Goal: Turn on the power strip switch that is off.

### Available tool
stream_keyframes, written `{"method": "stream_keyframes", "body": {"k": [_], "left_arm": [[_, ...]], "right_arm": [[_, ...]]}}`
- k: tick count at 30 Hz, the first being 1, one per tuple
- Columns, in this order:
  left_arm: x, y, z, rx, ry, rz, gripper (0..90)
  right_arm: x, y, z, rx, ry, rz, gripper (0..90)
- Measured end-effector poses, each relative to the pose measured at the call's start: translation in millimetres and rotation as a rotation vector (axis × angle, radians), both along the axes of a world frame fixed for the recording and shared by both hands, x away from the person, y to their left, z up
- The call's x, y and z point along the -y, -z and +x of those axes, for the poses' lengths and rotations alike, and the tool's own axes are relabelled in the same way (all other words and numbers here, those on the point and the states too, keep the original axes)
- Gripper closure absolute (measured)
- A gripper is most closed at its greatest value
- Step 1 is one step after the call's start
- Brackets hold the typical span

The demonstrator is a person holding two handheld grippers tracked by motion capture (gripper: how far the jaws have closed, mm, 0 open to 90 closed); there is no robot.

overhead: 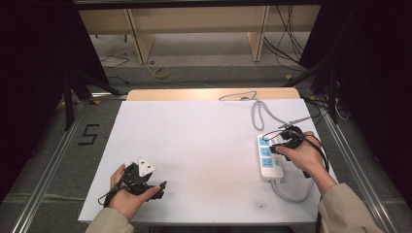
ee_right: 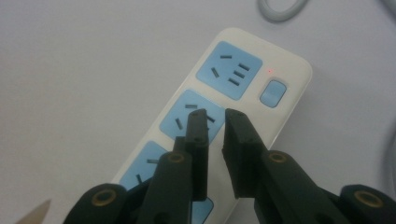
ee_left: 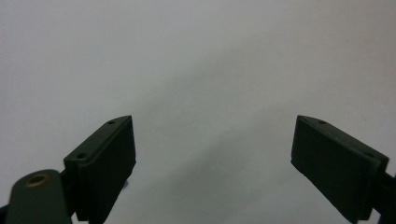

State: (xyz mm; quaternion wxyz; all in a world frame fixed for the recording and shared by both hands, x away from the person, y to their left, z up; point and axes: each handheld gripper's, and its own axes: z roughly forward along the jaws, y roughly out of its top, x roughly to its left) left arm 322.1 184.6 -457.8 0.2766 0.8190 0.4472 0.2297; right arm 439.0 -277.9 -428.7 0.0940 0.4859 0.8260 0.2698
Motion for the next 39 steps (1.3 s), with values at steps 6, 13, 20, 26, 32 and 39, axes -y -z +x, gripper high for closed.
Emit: {"method": "stream_keyframes", "body": {"k": [6, 13, 20, 26, 32, 39], "left_arm": [[0.0, -0.1, -0.1, -0.001, 0.002, 0.001, 13.2], [-0.1, -0.3, -0.3, 0.0, 0.001, 0.003, 13.2], [-0.1, -0.3, -0.5, -0.001, 0.001, 0.002, 13.2], [-0.3, -0.3, -0.7, 0.0, 0.0, 0.003, 13.3], [0.0, -0.3, -0.7, 0.0, 0.0, 0.003, 13.3], [-0.2, -0.5, -1.1, 0.0, 0.0, 0.003, 13.3]], "right_arm": [[-0.4, -3.6, -4.0, 0.027, -0.012, 0.025, 77.3], [-1.5, -5.9, -8.1, 0.06, -0.03, 0.04, 74.0], [-3.4, -8.5, -12.5, 0.072, -0.049, 0.053, 71.4], [-4.8, -10.3, -15.8, 0.09, -0.061, 0.06, 68.7], [-5.6, -12.9, -20.4, 0.11, -0.073, 0.072, 66.6], [-6.2, -15.6, -24.6, 0.133, -0.085, 0.087, 63.1]]}}
